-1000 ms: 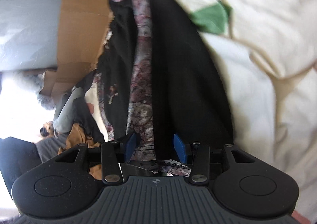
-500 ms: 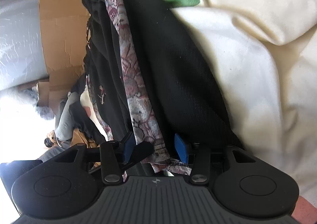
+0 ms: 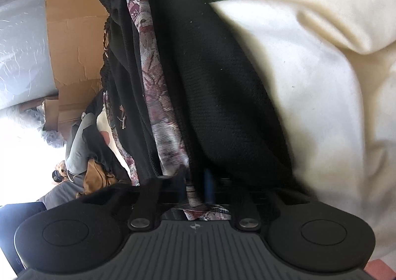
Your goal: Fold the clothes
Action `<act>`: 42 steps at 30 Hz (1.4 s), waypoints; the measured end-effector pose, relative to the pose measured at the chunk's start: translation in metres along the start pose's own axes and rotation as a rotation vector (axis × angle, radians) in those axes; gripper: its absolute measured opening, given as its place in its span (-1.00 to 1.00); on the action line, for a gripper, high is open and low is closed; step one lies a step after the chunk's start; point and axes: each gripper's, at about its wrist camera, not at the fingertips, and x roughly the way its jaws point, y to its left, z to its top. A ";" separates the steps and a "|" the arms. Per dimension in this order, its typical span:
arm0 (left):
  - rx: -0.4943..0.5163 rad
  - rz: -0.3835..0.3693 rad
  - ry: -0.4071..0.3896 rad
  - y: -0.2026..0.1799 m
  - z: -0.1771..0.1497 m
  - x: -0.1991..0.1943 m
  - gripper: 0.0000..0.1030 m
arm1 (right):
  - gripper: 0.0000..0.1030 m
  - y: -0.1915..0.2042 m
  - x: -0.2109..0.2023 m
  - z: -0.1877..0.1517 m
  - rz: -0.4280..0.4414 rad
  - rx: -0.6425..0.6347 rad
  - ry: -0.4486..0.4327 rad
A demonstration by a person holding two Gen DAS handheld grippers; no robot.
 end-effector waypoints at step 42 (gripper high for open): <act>-0.050 0.069 -0.168 -0.059 -0.025 -0.099 -0.80 | -0.95 0.042 -0.191 0.064 -0.498 -0.448 -0.079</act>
